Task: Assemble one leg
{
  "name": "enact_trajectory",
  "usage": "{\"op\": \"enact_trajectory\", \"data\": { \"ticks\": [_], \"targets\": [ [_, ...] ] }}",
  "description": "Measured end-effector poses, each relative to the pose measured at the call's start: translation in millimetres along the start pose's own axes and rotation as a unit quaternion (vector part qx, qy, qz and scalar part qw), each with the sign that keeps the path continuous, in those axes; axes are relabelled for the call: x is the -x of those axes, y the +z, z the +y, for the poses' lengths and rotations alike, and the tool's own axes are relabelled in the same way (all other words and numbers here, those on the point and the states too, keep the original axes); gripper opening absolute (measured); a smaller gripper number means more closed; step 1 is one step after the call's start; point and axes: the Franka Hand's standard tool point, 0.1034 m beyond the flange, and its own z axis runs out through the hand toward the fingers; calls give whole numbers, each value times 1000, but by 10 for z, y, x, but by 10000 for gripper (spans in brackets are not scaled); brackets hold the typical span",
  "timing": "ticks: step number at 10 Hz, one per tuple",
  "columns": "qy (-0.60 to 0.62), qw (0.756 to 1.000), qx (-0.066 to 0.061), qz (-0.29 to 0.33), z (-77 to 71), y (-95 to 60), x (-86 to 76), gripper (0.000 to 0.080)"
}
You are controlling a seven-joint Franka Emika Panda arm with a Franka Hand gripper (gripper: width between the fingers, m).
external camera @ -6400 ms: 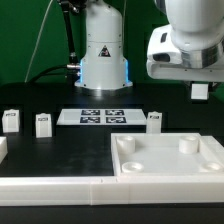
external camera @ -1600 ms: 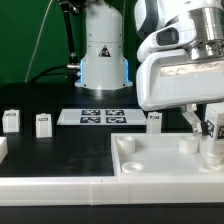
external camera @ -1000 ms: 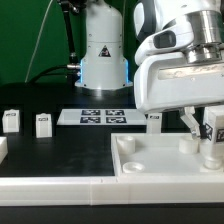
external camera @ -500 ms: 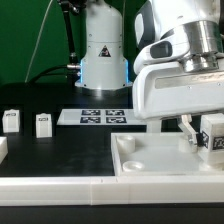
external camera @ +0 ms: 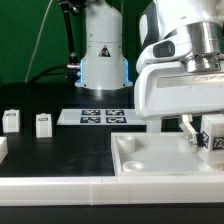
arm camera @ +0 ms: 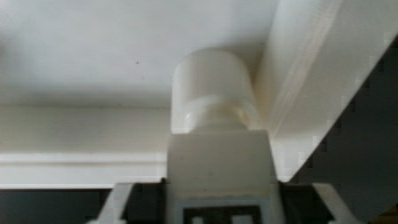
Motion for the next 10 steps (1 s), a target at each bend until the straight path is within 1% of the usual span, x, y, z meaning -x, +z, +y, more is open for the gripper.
{"op": "enact_trajectory", "data": {
  "ticks": [1,2,3,4,7,8,9,10],
  "targets": [
    [0,1000,0,0,0,1,1,356],
    [0,1000,0,0,0,1,1,356],
    [0,1000,0,0,0,1,1,557],
    [0,1000,0,0,0,1,1,625],
    [0,1000,0,0,0,1,1,645],
    [-1,1000,0,-5,1,-24,-19,649],
    [-2,1000,-2,-8,8,-147,-133,649],
    [-1,1000,-2,-8,14,-223,-211,649]
  ]
}}
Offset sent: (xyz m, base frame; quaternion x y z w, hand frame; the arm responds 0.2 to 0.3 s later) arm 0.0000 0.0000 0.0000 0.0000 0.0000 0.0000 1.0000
